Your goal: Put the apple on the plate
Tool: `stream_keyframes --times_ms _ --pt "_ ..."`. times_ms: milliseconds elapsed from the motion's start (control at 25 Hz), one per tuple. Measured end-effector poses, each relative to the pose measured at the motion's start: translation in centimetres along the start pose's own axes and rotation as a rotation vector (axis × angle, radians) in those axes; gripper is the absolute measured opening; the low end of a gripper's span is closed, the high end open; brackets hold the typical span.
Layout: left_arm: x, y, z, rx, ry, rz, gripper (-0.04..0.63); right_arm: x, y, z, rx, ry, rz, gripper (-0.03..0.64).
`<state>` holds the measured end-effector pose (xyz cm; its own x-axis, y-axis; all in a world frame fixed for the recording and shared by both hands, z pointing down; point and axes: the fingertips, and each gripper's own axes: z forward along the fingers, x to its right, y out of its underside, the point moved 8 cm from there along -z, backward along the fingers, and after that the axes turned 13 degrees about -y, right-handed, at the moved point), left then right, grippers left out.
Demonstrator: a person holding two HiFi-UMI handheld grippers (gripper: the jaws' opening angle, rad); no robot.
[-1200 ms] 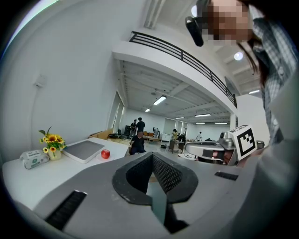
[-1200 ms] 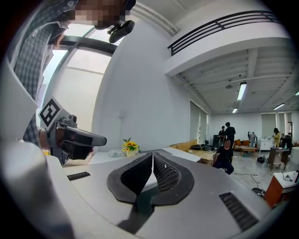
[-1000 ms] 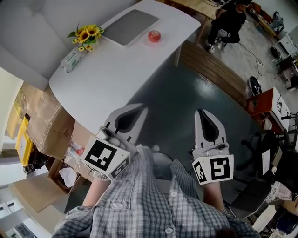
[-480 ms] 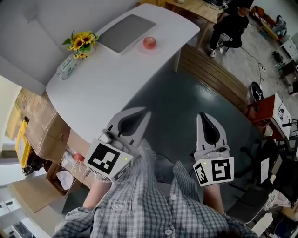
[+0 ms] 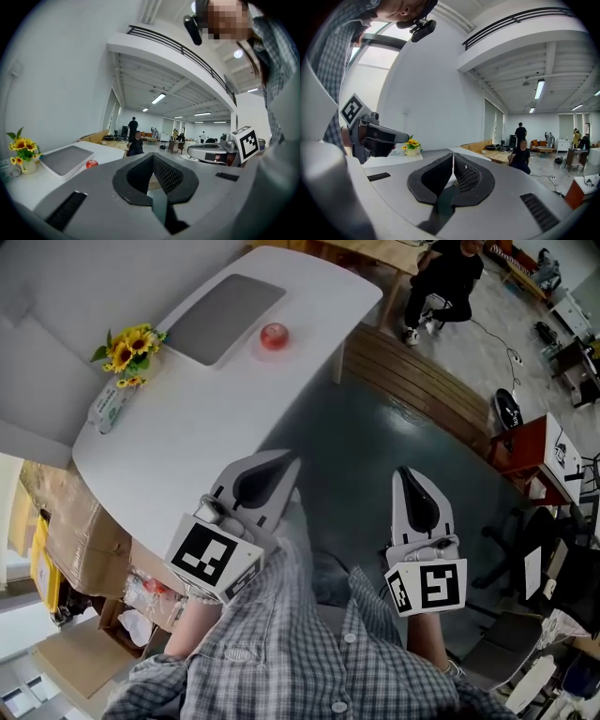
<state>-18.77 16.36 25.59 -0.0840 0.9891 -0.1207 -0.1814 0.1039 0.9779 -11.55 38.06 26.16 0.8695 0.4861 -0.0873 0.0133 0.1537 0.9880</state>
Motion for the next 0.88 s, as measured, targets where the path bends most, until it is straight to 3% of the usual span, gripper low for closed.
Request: stream_keyframes --times_ms 400,880 --pt "-7.3 -2.7 9.3 -0.011 0.01 -0.014 0.009 5.8 -1.7 10.3 -0.038 0.003 0.009 0.026" --pt "-16.0 -3.9 13.9 -0.002 -0.108 -0.071 0.009 8.7 -3.3 22.0 -0.075 -0.115 -0.026 0.025"
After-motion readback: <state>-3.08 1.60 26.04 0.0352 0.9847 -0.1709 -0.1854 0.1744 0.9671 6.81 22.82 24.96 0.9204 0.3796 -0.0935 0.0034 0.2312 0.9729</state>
